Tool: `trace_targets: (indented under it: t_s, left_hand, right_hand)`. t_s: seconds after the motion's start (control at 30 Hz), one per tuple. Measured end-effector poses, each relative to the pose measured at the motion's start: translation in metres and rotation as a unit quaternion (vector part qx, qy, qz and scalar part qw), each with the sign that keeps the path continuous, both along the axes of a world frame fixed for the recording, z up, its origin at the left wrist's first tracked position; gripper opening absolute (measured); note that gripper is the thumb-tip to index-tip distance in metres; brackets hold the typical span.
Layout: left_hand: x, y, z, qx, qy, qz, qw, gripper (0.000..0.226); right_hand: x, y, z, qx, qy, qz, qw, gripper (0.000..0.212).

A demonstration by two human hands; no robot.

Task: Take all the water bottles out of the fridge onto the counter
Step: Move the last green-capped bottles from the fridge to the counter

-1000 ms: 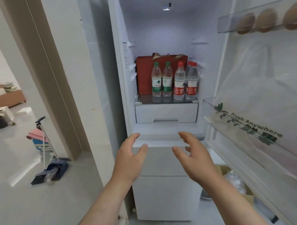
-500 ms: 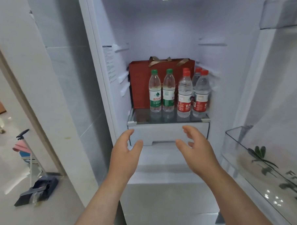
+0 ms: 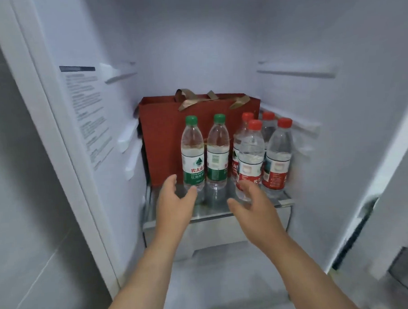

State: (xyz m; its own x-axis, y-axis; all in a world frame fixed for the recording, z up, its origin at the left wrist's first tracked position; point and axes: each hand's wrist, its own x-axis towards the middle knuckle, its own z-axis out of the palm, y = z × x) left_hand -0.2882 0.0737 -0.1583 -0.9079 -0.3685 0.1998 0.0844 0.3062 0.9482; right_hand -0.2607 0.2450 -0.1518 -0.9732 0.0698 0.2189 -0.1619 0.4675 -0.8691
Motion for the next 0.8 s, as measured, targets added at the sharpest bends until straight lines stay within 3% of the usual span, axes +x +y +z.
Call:
trace_targets:
  t_s: [0.07,0.23,0.4,0.6,0.8]
  left_hand:
    - [-0.033,0.003,0.003,-0.008,-0.017,-0.002,1.000,0.073]
    - [-0.098,0.010,0.003,-0.010,-0.039,0.026,0.999,0.071]
    - [-0.122,0.023,-0.002,-0.003,-0.048,0.072,0.996,0.060]
    - [-0.117,0.018,-0.005,-0.004,-0.028,0.132,0.991,0.050]
    - [-0.100,-0.005,-0.008,0.018,-0.001,0.209,0.978,0.048]
  right_hand:
    - [-0.018,-0.004,-0.001,-0.012,-0.005,-0.011,1.000,0.038]
    - [-0.069,-0.022,-0.004,-0.025,0.001,0.003,1.000,0.045]
    - [-0.105,-0.035,-0.011,-0.028,0.035,-0.017,0.999,0.038]
    - [-0.133,-0.050,-0.025,-0.018,0.015,-0.076,0.997,0.066]
    - [-0.155,-0.055,-0.027,-0.023,0.029,-0.130,0.991,0.076]
